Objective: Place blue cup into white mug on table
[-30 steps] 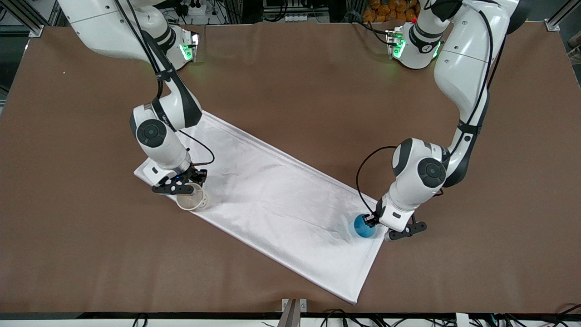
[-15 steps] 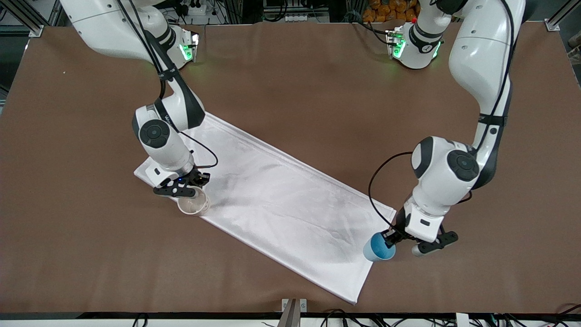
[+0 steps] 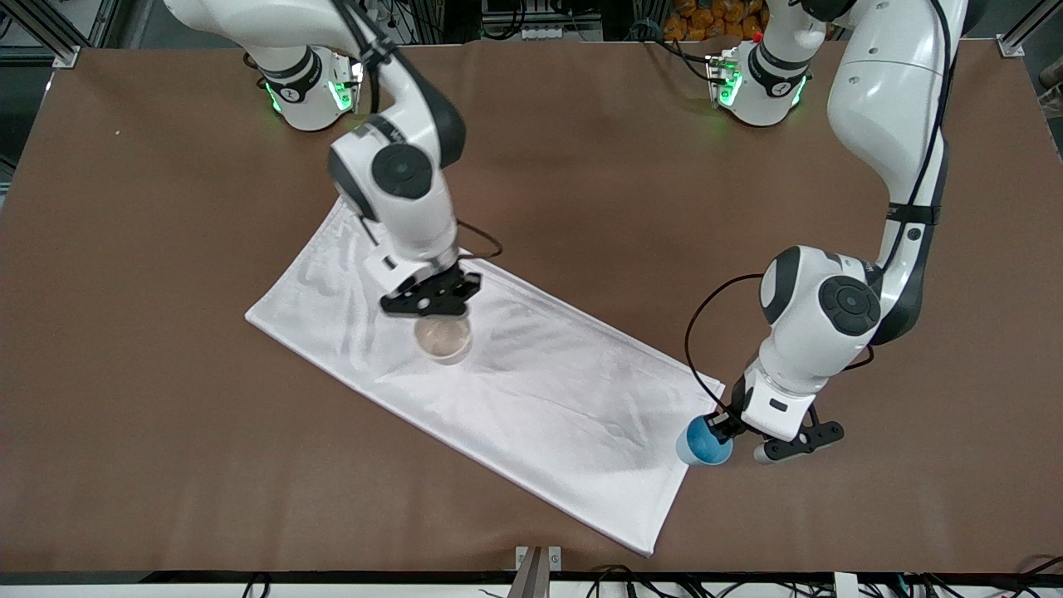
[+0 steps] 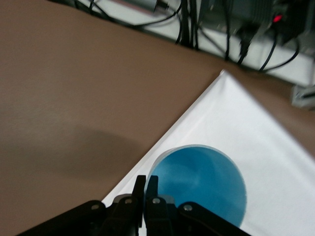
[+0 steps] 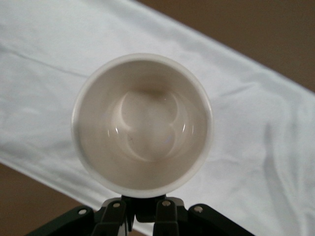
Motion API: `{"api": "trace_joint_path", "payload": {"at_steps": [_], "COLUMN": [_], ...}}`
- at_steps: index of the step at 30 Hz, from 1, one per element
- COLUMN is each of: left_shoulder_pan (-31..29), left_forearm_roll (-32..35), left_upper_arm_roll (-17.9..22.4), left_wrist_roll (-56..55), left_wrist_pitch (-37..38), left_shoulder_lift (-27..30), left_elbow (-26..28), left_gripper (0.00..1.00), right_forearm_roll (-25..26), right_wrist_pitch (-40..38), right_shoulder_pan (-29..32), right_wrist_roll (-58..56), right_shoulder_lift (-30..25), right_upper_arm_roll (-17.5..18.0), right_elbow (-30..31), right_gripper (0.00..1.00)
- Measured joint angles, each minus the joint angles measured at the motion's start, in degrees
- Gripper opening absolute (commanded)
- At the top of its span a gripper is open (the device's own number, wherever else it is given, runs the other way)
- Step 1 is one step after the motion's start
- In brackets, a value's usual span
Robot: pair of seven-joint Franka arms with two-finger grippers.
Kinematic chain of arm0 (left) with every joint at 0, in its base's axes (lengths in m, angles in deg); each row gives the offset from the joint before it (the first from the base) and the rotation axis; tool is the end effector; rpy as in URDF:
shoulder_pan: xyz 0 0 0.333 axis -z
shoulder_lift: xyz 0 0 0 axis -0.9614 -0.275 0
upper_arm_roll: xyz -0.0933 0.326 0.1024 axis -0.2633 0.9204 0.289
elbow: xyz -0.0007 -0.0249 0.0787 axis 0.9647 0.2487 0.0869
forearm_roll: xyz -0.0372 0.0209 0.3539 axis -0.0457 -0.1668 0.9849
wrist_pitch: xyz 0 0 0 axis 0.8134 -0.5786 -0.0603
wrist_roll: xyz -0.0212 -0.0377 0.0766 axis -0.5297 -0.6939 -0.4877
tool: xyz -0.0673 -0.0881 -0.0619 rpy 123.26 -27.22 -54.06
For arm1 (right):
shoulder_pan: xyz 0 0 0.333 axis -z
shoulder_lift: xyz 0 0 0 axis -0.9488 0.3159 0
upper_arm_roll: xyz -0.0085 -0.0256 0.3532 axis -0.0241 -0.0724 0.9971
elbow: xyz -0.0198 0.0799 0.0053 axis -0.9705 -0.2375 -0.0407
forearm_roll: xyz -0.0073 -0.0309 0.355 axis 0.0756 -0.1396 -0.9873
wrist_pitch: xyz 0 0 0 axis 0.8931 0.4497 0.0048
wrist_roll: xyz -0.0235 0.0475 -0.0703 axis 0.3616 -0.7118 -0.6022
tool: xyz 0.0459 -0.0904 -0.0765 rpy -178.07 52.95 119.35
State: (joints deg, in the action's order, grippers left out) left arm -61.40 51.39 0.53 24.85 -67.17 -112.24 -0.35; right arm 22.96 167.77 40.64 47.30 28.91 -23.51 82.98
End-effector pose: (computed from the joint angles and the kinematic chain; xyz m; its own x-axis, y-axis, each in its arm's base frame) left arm 0.7193 -0.2085 0.3565 0.9414 0.2429 0.2339 0.2044 -0.9627 0.1771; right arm 0.5226 0.4037 0.4008 0.9935 -0.0262 0.1107 -0.0274 -0.9996 0.0096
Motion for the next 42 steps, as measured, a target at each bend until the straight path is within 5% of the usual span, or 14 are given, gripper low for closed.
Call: {"api": "trace_joint_path", "payload": {"at_steps": [11,30,33,36,37,38,39,42], "left_shoulder_pan": [-5.1,-4.0,-3.7,-3.4,-3.4,-3.4,-3.4,-3.5], "left_forearm_roll": [0.1,0.1,0.1,0.5,1.0,1.6,2.1,2.8], "left_upper_arm_roll": [0.3,-0.5,-0.6,-0.8,-0.8,-0.9,-0.9,-0.9], "left_wrist_roll": [18.6,16.1,15.2,14.3,14.1,13.8,13.7,13.6], "left_wrist_pitch": [18.0,20.0,19.9,19.8,19.8,19.8,19.8,19.8], "left_shoulder_lift": [6.3,15.1,15.6,16.0,16.1,16.3,16.4,16.9], "left_elbow": [2.1,13.0,13.0,12.8,12.6,12.5,12.4,12.1], "left_gripper": [0.0,0.0,0.0,0.0,0.0,0.0,0.0,0.0], "right_forearm_roll": [0.0,1.7,2.9,3.7,3.8,3.9,3.9,3.9], "right_wrist_pitch": [0.5,6.2,7.0,8.0,8.2,8.2,8.2,8.2], "right_shoulder_pan": [-13.7,-23.7,-23.7,-23.7,-23.7,-23.7,-23.6,-23.5], "right_wrist_roll": [7.8,9.4,9.4,9.4,9.4,9.4,9.4,9.4], "right_shoulder_lift": [9.9,21.2,22.3,23.1,23.3,23.5,23.6,23.7], "right_upper_arm_roll": [0.3,0.2,0.1,-0.1,-0.2,-0.3,-0.3,-0.4], "right_elbow": [-10.6,-18.1,-18.6,-18.8,-18.9,-19.0,-19.1,-19.4], "right_gripper": [0.0,0.0,0.1,0.34,0.52,0.84,1.0,1.0]}}
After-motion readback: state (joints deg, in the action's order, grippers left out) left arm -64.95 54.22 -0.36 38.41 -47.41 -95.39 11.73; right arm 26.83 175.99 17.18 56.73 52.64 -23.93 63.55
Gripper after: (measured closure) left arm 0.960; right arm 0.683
